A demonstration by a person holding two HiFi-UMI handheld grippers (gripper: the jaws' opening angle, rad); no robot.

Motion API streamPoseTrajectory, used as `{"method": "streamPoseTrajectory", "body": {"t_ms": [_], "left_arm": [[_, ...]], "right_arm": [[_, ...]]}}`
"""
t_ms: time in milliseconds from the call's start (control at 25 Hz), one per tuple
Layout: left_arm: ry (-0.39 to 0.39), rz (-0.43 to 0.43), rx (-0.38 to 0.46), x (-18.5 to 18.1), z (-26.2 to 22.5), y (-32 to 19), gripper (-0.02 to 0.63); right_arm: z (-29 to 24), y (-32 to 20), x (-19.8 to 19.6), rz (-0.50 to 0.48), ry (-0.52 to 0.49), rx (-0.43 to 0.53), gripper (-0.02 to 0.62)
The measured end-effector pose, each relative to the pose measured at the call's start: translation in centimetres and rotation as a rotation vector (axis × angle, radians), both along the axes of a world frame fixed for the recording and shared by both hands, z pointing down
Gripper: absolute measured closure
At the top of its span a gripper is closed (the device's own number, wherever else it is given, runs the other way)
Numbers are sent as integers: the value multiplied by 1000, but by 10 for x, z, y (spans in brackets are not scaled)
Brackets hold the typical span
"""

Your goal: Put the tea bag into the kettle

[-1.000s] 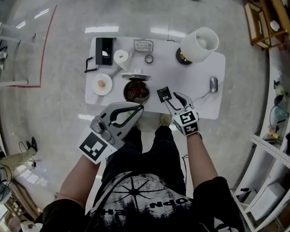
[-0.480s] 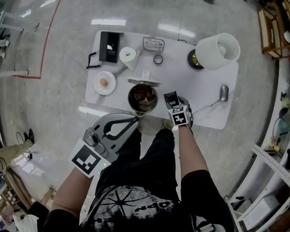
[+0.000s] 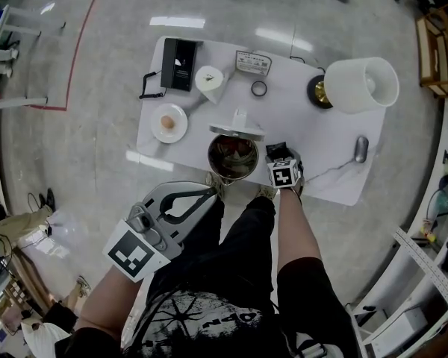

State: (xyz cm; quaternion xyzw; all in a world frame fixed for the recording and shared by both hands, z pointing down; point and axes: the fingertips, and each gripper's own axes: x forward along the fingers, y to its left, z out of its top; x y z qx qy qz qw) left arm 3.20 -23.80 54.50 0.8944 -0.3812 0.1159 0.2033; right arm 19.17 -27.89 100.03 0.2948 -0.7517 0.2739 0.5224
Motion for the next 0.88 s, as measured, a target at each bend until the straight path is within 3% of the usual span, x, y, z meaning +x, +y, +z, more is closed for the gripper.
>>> {"method": "streamPoseTrajectory", "body": {"t_ms": [400,600,720,760,800,880], "left_arm": [[-9,17,-15,0,6,4,600],[-4,30,-17,6,7,7,600],[-8,41,-19,8,8,10,600],[-9,43,-18,8,7,11,600],[-8,42,-17,8,7,11,600],[-8,39,-16,8,7,13,600]], "right_arm": [[0,2,-2,-11,30,35,267],[0,4,-4,-30,41,37,304],[-2,7,-8,-57,41,42,357],[-3,8,-10,-76,44,47,394],[-3,10,-12,-96,50,54,492],[-2,13,-14,-115,58,64,522]]}}
